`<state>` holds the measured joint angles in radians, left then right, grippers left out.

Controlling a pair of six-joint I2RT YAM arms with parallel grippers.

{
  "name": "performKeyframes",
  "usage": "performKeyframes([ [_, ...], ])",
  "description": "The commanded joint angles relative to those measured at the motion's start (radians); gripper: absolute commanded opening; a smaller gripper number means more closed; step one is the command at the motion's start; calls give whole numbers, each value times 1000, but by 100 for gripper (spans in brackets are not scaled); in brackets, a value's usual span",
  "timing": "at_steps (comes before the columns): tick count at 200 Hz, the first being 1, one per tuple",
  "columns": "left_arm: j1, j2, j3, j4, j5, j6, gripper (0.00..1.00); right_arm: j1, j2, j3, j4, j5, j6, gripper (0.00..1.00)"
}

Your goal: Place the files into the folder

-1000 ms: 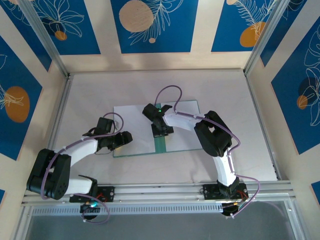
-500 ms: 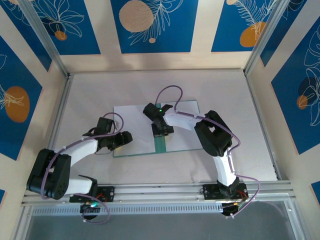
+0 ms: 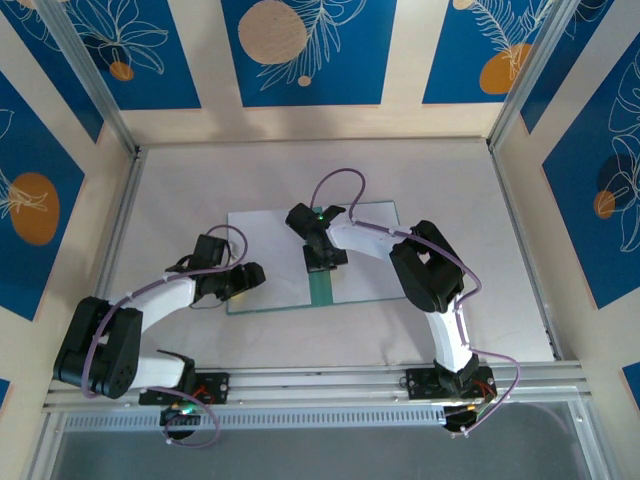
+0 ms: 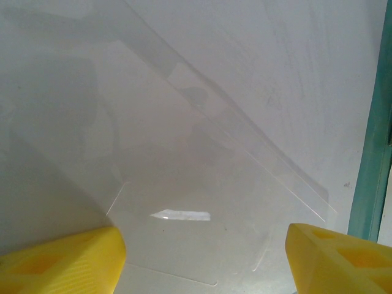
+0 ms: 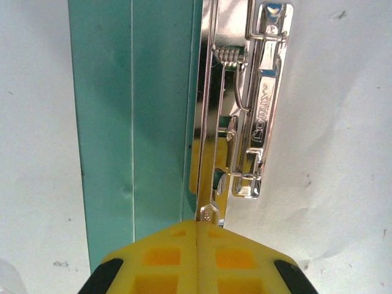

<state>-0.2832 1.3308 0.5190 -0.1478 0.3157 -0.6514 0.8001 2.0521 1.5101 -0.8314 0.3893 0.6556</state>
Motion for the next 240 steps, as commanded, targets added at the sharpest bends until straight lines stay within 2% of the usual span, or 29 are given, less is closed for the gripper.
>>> performKeyframes([
  [1, 13, 42, -35, -109, -26, 11, 73, -21, 3, 15, -89, 44, -6, 6],
  [84, 13, 40, -36, -108, -29, 9, 74, -24, -73, 73, -104, -14, -25, 7],
  [141, 13, 35, -18, -125, -34, 13, 74, -45, -208, 79, -89, -89, -41, 15],
  [170, 13, 37, 37, -169, -38, 37, 76, -93, -304, 12, -17, -154, -68, 21],
  [203, 15, 42, 165, -266, -56, 76, 80, -186, -417, -119, 130, -269, -106, 23],
  [240, 16, -32, 272, -379, -141, 105, 93, -305, -529, -304, 315, -373, -160, 27],
])
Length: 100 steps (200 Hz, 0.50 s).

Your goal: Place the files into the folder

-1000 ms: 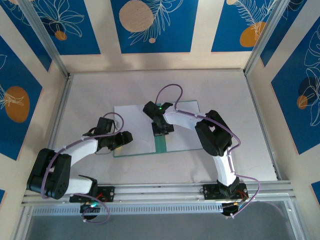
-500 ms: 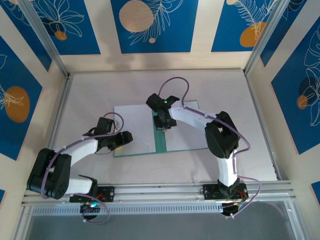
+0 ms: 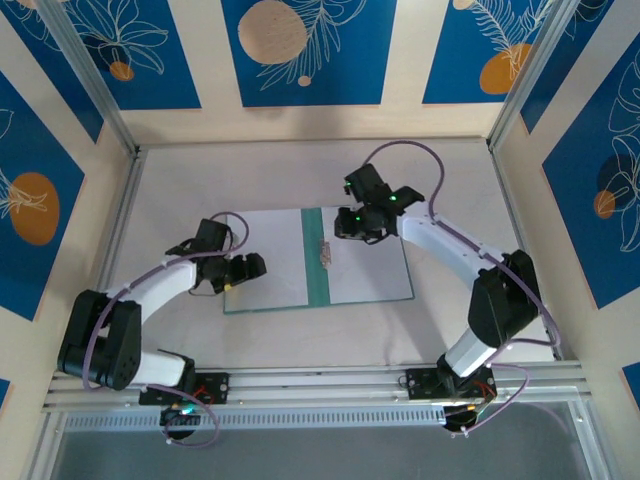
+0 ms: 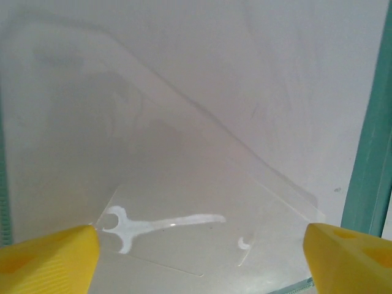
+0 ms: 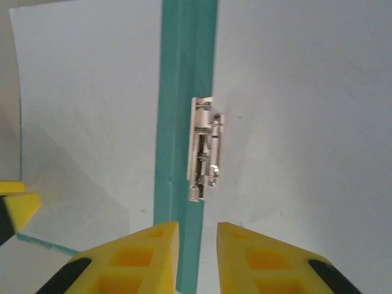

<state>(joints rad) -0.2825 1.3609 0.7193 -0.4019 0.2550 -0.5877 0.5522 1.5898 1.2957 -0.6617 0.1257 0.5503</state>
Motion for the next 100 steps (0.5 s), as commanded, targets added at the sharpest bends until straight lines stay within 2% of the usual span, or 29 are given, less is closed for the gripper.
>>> performKeyframes([
  [1, 16, -65, 73, -128, -84, 43, 93, -60, -71, -95, 151, -111, -56, 28],
  [15, 16, -109, 76, -160, -143, 50, 100, -100, -110, -165, 230, -139, -70, 29],
  [26, 15, -150, 52, -160, -173, 47, 100, -126, -137, -220, 291, -149, -76, 29],
  [43, 20, -210, -7, -131, -140, 36, 100, -147, -171, -296, 372, -135, -76, 31],
  [60, 22, -264, -67, -123, -137, 1, 100, -150, -209, -382, 467, -107, -66, 39],
  [81, 22, -327, -149, -102, -116, -46, 100, -151, -236, -485, 586, -74, -61, 43],
  [100, 23, -383, -221, -76, -95, -97, 100, -154, -233, -522, 605, -40, -49, 44],
])
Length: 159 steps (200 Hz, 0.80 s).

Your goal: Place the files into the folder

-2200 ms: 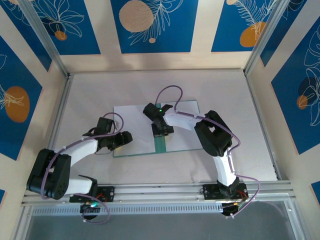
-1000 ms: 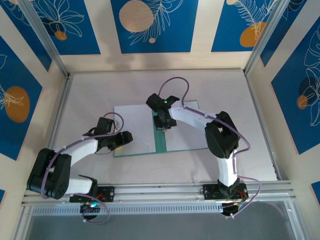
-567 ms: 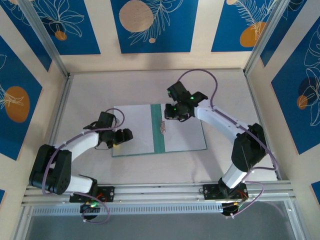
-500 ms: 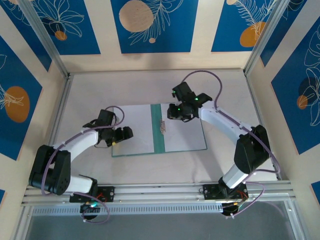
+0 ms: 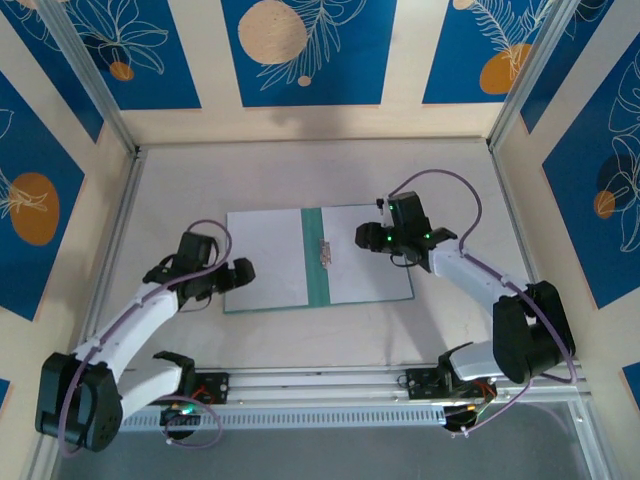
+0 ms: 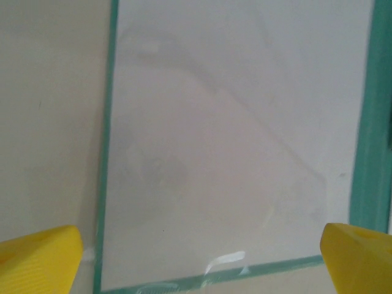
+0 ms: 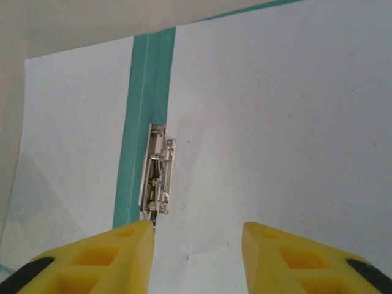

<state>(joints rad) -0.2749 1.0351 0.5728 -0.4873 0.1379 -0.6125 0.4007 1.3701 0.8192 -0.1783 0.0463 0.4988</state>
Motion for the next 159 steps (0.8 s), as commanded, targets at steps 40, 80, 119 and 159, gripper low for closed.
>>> performKeyframes([
  [40, 16, -92, -162, 53, 97, -124, 100, -25, 42, -41, 117, 39, 39, 46],
  [80, 17, -84, -201, 96, 134, -134, 92, -22, 67, -40, 125, 33, 46, 46],
  [119, 19, -86, -215, 107, 152, -135, 81, -21, 95, -28, 122, 43, 41, 46],
  [159, 31, -107, -231, 147, 164, -144, 70, -19, 121, -15, 117, 38, 40, 46],
])
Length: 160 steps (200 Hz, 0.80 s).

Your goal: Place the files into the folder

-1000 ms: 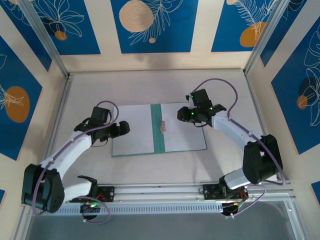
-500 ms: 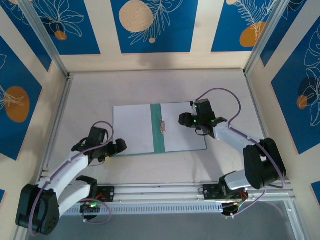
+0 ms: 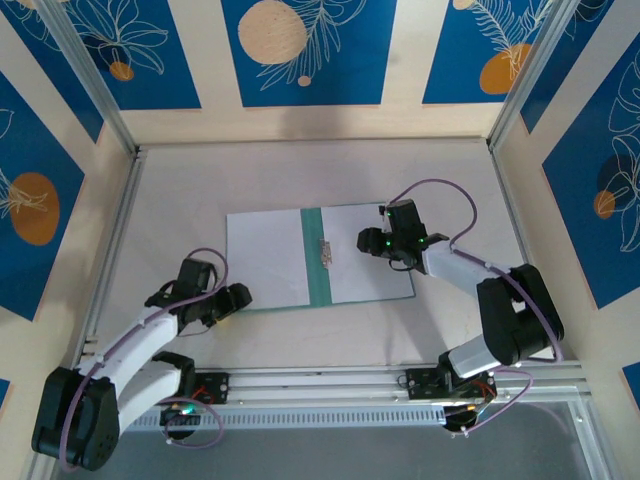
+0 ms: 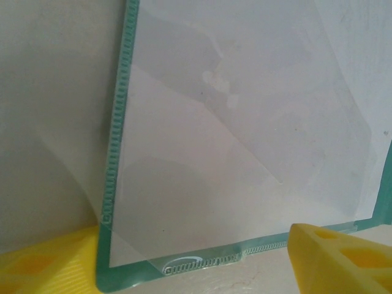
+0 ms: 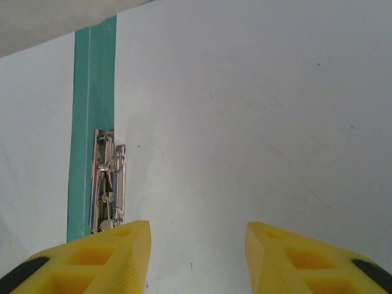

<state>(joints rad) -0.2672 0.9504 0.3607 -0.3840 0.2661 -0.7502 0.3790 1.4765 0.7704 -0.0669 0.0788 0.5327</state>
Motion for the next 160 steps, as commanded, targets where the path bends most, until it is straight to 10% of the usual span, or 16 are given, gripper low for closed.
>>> performKeyframes([
  [1, 23, -23, -19, 45, 36, -7, 70, 2, 14, 34, 6, 6, 6, 46],
  [55, 82, -34, -80, 278, 177, 1, 49, 2, 22, 43, -1, 7, 1, 46],
  [160, 119, 133, -163, 760, 369, -138, 42, -3, 25, 52, -15, 9, -4, 46],
])
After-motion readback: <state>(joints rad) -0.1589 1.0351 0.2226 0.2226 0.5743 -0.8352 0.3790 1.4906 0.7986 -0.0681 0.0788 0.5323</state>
